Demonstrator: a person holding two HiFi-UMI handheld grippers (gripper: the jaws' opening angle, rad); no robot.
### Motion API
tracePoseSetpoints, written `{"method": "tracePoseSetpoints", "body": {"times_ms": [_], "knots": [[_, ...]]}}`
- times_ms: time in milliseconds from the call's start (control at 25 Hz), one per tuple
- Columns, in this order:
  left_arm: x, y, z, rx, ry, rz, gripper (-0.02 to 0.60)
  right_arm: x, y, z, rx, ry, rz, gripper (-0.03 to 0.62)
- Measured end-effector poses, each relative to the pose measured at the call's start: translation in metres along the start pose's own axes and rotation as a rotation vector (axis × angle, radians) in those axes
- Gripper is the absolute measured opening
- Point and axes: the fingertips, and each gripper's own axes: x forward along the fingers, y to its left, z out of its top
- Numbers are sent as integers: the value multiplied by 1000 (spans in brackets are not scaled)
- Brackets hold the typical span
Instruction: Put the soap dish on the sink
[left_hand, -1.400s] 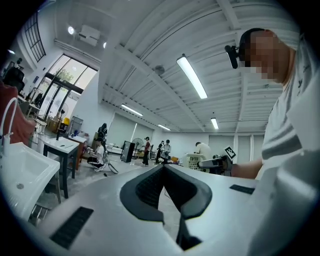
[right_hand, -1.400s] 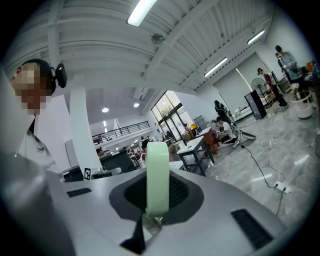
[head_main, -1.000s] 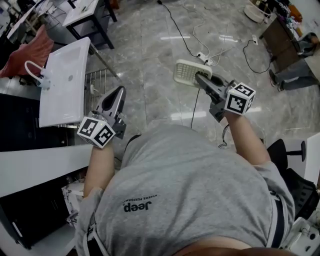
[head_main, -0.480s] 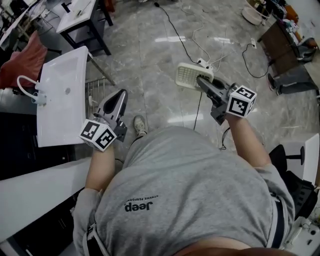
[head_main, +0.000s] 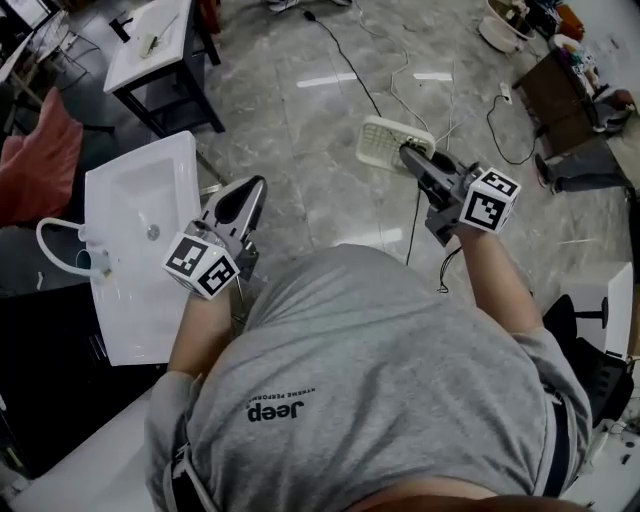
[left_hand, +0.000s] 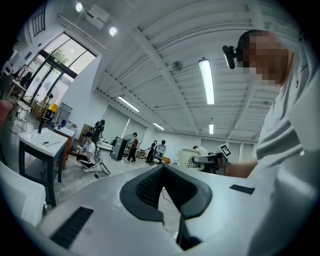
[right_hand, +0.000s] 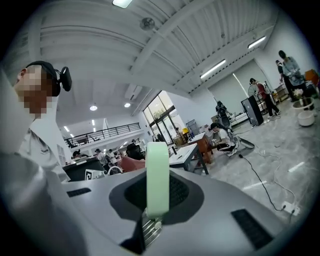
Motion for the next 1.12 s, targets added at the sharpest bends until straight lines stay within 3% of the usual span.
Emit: {"method": "tracePoseSetpoints", "body": {"times_ms": [240, 520, 720, 920, 1120], "knots": [[6, 79, 14, -23, 15, -8, 14, 82, -26, 15, 29, 23, -24, 74], [19, 137, 17, -32, 18, 46, 14, 144, -70, 27, 60, 58, -3, 74], [40, 171, 15, -20, 32, 120, 14, 182, -108, 43, 69, 78, 72, 74], [110, 204, 24, -1, 30, 199, 14, 208, -184, 77, 80, 93, 152, 74], [176, 234, 40, -37, -50, 338, 14, 246, -251, 112, 68, 158, 286, 74]]}}
